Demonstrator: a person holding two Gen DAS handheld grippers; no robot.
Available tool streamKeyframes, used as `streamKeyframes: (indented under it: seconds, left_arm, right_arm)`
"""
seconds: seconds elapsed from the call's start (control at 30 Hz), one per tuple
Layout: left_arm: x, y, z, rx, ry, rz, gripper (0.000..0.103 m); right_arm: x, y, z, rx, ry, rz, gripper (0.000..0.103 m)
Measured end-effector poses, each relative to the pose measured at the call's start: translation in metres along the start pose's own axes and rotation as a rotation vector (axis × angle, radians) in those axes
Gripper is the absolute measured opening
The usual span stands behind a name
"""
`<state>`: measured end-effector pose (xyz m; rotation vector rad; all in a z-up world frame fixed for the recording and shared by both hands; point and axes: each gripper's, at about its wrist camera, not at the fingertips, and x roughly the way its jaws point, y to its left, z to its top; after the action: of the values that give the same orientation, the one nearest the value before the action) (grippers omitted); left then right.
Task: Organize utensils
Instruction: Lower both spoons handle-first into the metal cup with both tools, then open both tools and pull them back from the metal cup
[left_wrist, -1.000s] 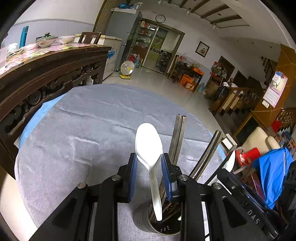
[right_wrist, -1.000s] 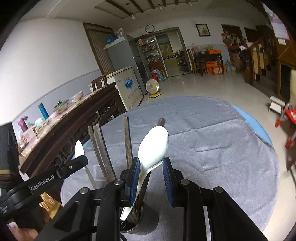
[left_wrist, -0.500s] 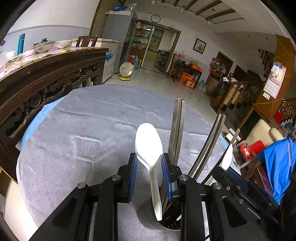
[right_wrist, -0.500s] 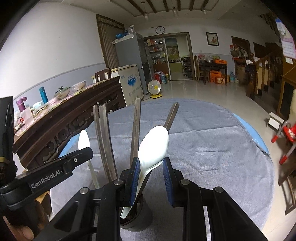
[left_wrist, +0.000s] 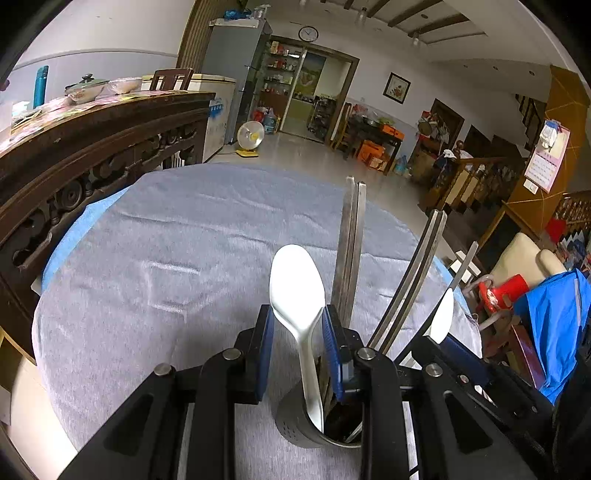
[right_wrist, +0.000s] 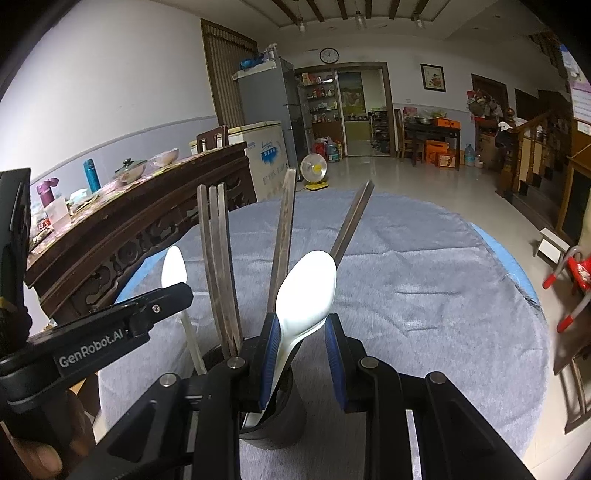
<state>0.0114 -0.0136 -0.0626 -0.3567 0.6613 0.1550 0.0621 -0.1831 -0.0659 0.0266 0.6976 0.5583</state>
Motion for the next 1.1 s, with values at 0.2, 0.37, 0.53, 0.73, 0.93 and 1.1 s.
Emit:
streamKeyframes:
  seconds: [0.2, 0.37, 0.53, 0.73, 0.93, 1.1]
  left_arm:
    - [-0.001, 0.0, -0.004, 0.002, 0.009, -0.003, 0.028]
    - [-0.003, -0.001, -0.008, 0.01, 0.021, -0.015, 0.028]
    - [-0.007, -0.002, -0.01, 0.013, 0.026, -0.022, 0.028]
    - [-0.013, -0.002, -0.013, 0.008, 0.039, -0.026, 0.028]
    - [-0.023, 0.004, -0.01, -0.015, 0.036, -0.024, 0.037]
    - [-0.036, 0.01, -0.009, -0.029, 0.01, -0.02, 0.049]
  right_arm:
    - [-0.001, 0.002, -0.003, -0.004, 0.005, 0.002, 0.027]
    - [-0.002, 0.002, -0.005, -0.006, 0.009, 0.005, 0.028]
    - [-0.002, 0.004, -0.009, -0.014, 0.02, 0.015, 0.028]
    - [-0.001, 0.007, -0.012, -0.036, 0.035, 0.027, 0.03]
    - [-0.008, 0.005, -0.011, -0.031, 0.025, 0.031, 0.06]
    - [-0.021, 0.0, -0.009, -0.017, -0.001, 0.027, 0.06]
